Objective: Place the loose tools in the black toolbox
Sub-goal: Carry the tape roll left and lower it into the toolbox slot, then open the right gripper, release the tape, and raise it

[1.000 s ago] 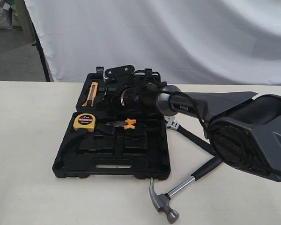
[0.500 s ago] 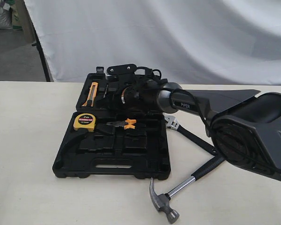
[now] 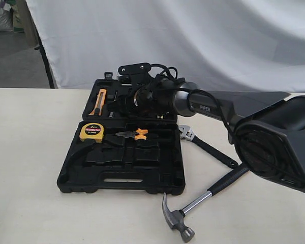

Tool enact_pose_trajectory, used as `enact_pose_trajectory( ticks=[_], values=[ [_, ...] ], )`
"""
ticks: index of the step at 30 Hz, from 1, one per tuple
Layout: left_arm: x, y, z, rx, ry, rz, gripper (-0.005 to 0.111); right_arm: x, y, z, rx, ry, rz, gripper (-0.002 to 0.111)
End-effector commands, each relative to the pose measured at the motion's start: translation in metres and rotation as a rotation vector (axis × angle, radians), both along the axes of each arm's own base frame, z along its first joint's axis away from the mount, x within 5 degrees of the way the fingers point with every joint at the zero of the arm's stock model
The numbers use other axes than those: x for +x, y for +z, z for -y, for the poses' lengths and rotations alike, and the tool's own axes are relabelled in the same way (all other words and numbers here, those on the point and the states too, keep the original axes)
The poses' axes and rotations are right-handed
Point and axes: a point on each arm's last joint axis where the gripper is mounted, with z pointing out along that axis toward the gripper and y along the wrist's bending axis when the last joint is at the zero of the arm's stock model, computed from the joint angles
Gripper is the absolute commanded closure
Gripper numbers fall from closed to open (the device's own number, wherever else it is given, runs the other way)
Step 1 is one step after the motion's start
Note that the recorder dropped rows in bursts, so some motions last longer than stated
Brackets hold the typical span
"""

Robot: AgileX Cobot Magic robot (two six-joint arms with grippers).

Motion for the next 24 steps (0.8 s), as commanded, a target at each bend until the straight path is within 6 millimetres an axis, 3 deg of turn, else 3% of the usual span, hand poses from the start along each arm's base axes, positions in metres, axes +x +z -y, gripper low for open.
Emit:
enact_pose_trajectory(
  ticks=[1,8,16,24],
  values=[
    [-0.001,0.002,-0.001,0.002,0.026,0.013,0.106,0.003,0.003,0.002,0.017,0.0,0.016,0.055],
    [-0.001,0.002,-0.001,0.002,0.026,0.013,0.106,0.003,0.001,0.001,0.012,0.005,0.019,0.054],
    [-0.001,0.002,-0.001,0.002,0.026,0.013,0.106,-0.008,-0.001,-0.012,-0.018,0.04,0.046,0.024],
    [-0.001,0.002,-0.001,0.002,0.026,0.013,0.106,-0.009,-0.002,-0.012,-0.017,0.038,0.039,0.022]
  ],
)
